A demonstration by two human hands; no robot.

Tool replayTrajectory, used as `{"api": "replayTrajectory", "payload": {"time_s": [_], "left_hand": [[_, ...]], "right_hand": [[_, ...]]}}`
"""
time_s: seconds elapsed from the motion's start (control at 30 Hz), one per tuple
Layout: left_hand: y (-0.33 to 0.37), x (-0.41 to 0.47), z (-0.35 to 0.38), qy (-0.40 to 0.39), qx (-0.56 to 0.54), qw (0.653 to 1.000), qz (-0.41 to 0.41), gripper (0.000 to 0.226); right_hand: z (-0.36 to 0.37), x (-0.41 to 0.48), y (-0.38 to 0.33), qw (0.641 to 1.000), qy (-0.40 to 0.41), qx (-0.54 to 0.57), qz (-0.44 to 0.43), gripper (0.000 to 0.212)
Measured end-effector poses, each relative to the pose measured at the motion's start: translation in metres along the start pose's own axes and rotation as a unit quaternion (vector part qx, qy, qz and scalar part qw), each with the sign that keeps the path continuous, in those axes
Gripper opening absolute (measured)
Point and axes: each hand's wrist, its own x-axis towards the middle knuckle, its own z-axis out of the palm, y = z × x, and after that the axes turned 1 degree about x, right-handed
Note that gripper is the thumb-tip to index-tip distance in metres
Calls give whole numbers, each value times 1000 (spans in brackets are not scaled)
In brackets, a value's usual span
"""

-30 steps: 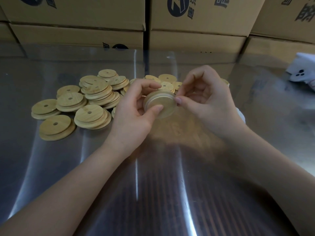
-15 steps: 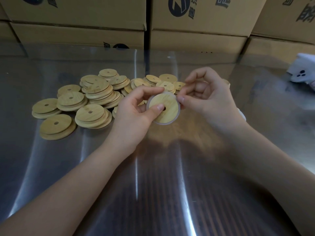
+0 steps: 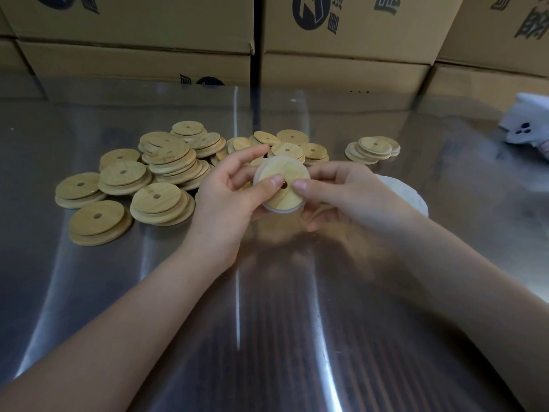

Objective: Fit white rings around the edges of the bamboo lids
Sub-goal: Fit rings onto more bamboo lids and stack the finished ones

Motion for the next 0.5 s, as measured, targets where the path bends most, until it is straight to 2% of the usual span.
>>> {"api": "replayTrajectory", "payload": {"time_s": [0.27, 0.5], "left_hand": [[-2, 4, -5, 0, -20, 996, -82, 26], [-1, 8, -8, 15, -18, 996, -83, 25]], "right_hand": [[-7, 5, 2, 998, 30, 57, 8, 15], [-7, 6, 2, 997, 29, 72, 1, 27]]}}
